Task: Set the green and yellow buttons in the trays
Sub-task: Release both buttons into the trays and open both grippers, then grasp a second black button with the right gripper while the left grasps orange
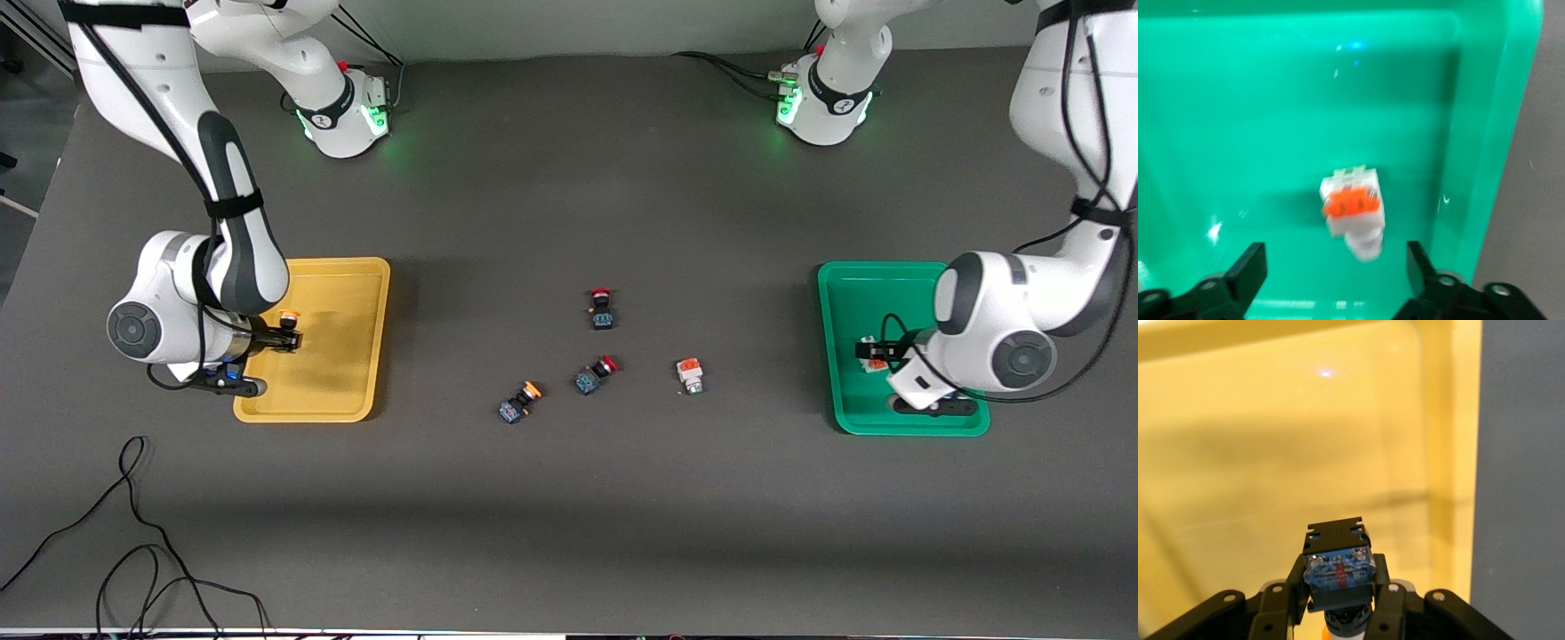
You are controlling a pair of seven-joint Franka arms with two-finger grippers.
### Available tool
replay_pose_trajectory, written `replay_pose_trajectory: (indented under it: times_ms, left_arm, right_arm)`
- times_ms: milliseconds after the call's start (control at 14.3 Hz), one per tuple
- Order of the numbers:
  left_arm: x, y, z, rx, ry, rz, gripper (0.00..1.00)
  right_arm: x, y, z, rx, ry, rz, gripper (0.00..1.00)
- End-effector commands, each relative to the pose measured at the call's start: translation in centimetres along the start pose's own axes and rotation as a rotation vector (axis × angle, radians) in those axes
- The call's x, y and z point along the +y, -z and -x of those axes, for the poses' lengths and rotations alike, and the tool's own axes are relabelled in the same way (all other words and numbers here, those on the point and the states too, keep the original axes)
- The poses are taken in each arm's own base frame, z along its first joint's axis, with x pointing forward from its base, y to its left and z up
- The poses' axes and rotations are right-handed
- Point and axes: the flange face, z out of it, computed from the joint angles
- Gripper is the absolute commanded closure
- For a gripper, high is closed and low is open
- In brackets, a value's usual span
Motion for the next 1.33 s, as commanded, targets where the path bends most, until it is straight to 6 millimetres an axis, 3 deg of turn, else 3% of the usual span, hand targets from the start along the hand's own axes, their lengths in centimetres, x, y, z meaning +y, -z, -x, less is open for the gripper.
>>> replay_pose_trajectory:
  times_ms: [0,140,280,419,559,699,839,978,1118,1258]
  left_arm:
    - [1.4,8.2,1.6,-0.015,-0.011,-0.021,0.0]
    - [3.9,12.0,1.8,0.012,0.003,0.038,0.0]
    - [8.6,14.2,1.4,0.059,0.079,0.073,0.0]
    - [15.2,15.3,1.5,0.104,0.149,0.075,0.0]
    - [21.7,14.6,1.4,0.173,0.187,0.102,0.0]
    - [27.6,11.6,0.9,0.198,0.19,0.121,0.0]
    - [31.8,8.0,0.2,0.219,0.204,0.149,0.0]
    - [33.7,4.6,-0.8,0.23,0.216,0.135,0.0]
    - [34.3,1.6,-1.6,0.208,0.229,0.13,0.0]
    - [34.1,-0.2,-2.1,0.184,0.236,0.126,0.01]
  right_arm:
    - [0.1,-1.0,-0.1,0.018,0.028,0.004,1.0]
    - [-0.9,-0.4,0.0,0.022,0.041,0.0,0.03]
    - [-1.7,2.9,-0.3,0.018,0.039,-0.025,0.0]
    - [-3.8,8.1,-1.1,-0.025,0.03,-0.039,0.0]
    - [-8.4,13.0,-1.0,-0.027,-0.008,-0.028,0.0]
    - [-14.2,16.3,0.1,0.014,-0.068,-0.04,0.0]
    - [-21.2,17.0,1.2,0.035,-0.141,-0.062,0.0]
    - [-27.6,16.9,0.8,0.056,-0.252,-0.1,0.0]
    - [-34.0,14.5,-0.1,0.046,-0.364,-0.134,0.0]
    - [-38.2,11.8,-1.6,0.094,-0.486,-0.154,0.0]
